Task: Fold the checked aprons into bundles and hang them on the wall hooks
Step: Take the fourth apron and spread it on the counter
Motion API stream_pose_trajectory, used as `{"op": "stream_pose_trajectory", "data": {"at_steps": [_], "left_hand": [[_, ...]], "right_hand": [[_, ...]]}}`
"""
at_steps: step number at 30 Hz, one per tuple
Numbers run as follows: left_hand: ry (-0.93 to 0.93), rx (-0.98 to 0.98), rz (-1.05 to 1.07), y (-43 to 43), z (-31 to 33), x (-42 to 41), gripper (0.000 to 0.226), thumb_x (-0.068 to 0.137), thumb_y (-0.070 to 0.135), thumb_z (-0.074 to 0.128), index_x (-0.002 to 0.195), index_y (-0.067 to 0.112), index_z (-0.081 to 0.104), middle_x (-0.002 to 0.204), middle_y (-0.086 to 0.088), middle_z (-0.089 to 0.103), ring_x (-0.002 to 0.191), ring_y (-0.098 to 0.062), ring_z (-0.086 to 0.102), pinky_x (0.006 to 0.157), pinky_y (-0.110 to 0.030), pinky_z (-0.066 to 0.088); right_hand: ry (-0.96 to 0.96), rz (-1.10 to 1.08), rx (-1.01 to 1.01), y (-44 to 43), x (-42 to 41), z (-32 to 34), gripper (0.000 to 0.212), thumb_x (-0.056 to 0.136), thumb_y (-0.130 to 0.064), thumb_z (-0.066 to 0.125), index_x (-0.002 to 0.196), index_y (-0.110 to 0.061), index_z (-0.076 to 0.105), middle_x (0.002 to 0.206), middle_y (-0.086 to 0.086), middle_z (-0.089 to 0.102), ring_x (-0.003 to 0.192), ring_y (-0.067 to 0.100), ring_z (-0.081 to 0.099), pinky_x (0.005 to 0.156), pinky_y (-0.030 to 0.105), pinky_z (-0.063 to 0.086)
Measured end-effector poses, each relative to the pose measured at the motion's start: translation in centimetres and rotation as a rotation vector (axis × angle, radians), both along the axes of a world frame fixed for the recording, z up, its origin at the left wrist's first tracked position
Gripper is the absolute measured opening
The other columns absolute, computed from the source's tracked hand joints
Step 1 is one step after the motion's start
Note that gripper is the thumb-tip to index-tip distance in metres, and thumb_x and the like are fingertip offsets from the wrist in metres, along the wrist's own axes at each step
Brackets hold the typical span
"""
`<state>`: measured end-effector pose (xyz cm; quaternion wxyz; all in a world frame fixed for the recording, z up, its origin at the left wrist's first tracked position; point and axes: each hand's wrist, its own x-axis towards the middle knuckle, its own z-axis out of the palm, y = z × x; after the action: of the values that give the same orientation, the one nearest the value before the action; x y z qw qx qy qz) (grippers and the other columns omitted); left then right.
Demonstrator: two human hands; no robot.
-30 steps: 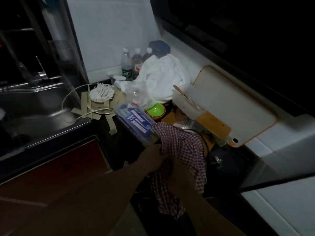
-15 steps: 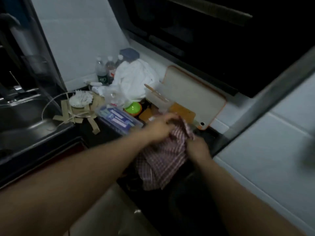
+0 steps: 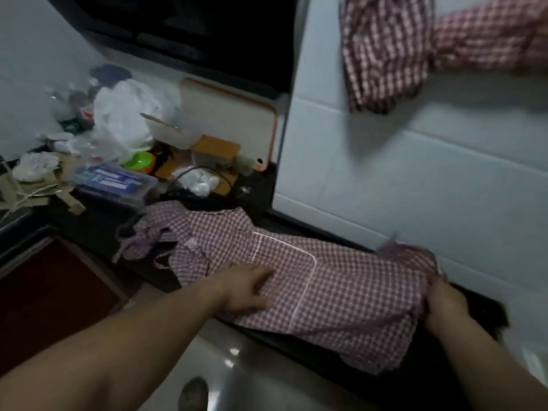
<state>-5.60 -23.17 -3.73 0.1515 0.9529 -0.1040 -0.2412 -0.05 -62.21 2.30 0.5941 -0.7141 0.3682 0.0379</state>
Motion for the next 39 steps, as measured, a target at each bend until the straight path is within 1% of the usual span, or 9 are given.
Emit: {"op": "stream_pose_trajectory", "data": {"at_steps": [3, 8, 11, 15, 21, 24, 28, 32, 39], "left_hand": [[0.088, 0.089, -0.105, -2.8, -3.0, -1.1, 0.098, 0.086, 0.077, 0.055, 0.162, 0.043, 0.004, 0.172, 0.002, 0.017, 0.155, -0.024, 0.024, 0.126, -0.057, 0.011], [0.154, 0.137, -0.197, -5.6, -6.1, -1.8, 0.098, 0.089, 0.066, 0.062, 0.165, 0.037, 0.006, 0.174, 0.000, 0.006, 0.159, -0.024, 0.012, 0.127, -0.055, 0.010], [0.111, 0.099, -0.194, -5.5, -7.4, -1.8, 0.096, 0.089, 0.067, 0.060, 0.165, 0.037, 0.010, 0.175, 0.001, 0.004, 0.160, -0.022, 0.007, 0.127, -0.054, 0.010], [-0.038, 0.049, -0.111, -2.5, -7.5, -2.1, 0.078, 0.091, 0.074, 0.046, 0.158, 0.037, 0.031, 0.163, 0.004, 0.034, 0.149, -0.021, 0.034, 0.124, -0.047, 0.023], [-0.528, 0.081, 0.090, 3.7, -6.4, 2.3, 0.037, 0.095, 0.048, 0.054, 0.124, 0.024, 0.056, 0.124, -0.001, 0.055, 0.114, -0.024, 0.054, 0.097, -0.041, 0.043], [-0.575, 0.134, 0.083, 3.4, -5.5, 8.3, 0.063, 0.093, 0.049, 0.061, 0.148, 0.022, 0.044, 0.153, -0.007, 0.044, 0.142, -0.028, 0.040, 0.118, -0.047, 0.031], [-0.222, 0.338, 0.157, 1.9, -4.9, 14.4, 0.074, 0.090, 0.059, 0.061, 0.150, 0.021, 0.043, 0.143, -0.008, 0.058, 0.139, -0.029, 0.046, 0.125, -0.056, 0.005], [-0.100, 0.163, 0.107, 1.2, -3.5, 15.1, 0.024, 0.097, 0.046, 0.060, 0.108, 0.025, 0.065, 0.111, 0.000, 0.069, 0.097, -0.022, 0.060, 0.096, -0.041, 0.048], [-0.439, -0.034, 0.010, 0.8, 8.4, 16.9, 0.024, 0.099, 0.052, 0.059, 0.096, 0.030, 0.052, 0.088, 0.003, 0.063, 0.078, -0.019, 0.058, 0.062, -0.036, 0.048]], "right_hand": [[0.152, -0.078, -0.408, -4.2, -3.3, -3.8, 0.079, 0.086, -0.042, 0.066, 0.148, 0.000, 0.042, 0.145, 0.028, 0.052, 0.123, 0.048, 0.058, 0.103, 0.060, 0.049], [-0.213, 0.493, -0.823, 0.9, -8.2, -6.3, 0.009, 0.090, -0.013, 0.065, 0.097, -0.007, 0.067, 0.093, 0.009, 0.069, 0.087, 0.030, 0.068, 0.074, 0.037, 0.054], [-0.045, 0.923, -0.606, 4.6, -9.0, -9.9, 0.060, 0.092, -0.044, 0.068, 0.145, -0.022, 0.050, 0.139, 0.002, 0.057, 0.123, 0.017, 0.054, 0.108, 0.035, 0.042], [0.170, 1.210, -0.825, 6.5, -9.7, -13.7, 0.093, 0.080, -0.079, 0.053, 0.158, -0.038, 0.023, 0.165, -0.003, 0.026, 0.150, 0.021, 0.028, 0.123, 0.050, 0.025], [-0.040, 0.899, -1.058, 5.3, -5.2, -12.2, 0.033, 0.103, -0.051, 0.041, 0.083, -0.030, 0.057, 0.097, -0.007, 0.065, 0.089, 0.011, 0.058, 0.092, 0.039, 0.050], [-0.046, 0.814, -1.171, 3.7, 0.2, -12.0, 0.021, 0.103, -0.037, 0.044, 0.098, -0.027, 0.062, 0.103, 0.001, 0.069, 0.087, 0.015, 0.060, 0.085, 0.037, 0.052], [0.305, 0.995, -1.120, 2.7, 5.0, -12.3, 0.063, 0.098, -0.044, 0.053, 0.155, -0.022, 0.036, 0.151, 0.006, 0.052, 0.137, 0.025, 0.050, 0.118, 0.048, 0.031], [0.435, 1.143, -0.987, 1.5, 4.7, -10.6, 0.027, 0.097, -0.045, 0.058, 0.112, -0.024, 0.065, 0.121, 0.002, 0.066, 0.111, 0.020, 0.062, 0.101, 0.038, 0.047], [-0.118, 0.776, -1.043, -5.3, 5.0, 2.7, 0.025, 0.087, -0.029, 0.060, 0.071, -0.016, 0.046, 0.075, 0.004, 0.054, 0.075, 0.030, 0.056, 0.059, 0.036, 0.031]]}}
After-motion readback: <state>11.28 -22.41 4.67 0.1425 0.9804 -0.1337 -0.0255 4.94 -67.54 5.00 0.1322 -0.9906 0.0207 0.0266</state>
